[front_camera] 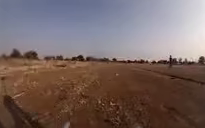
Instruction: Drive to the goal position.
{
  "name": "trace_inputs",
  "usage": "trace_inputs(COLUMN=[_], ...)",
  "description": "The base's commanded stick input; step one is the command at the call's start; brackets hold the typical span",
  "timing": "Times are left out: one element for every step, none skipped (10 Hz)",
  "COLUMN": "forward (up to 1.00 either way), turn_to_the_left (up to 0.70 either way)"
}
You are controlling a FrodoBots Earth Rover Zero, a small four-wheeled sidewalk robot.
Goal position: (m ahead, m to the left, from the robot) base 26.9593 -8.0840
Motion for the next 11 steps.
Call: trace_inputs(forward=[0.50, 0.50, 0.50, 0.50, 0.50, 0.50, 0.50, 0.50, 0.50, 0.50, 0.50], turn_to_the_left=[0.00, 0.00, 0.00, 0.00, 0.00, 0.00, 0.00, 0.00, 0.00, 0.00, 0.00])
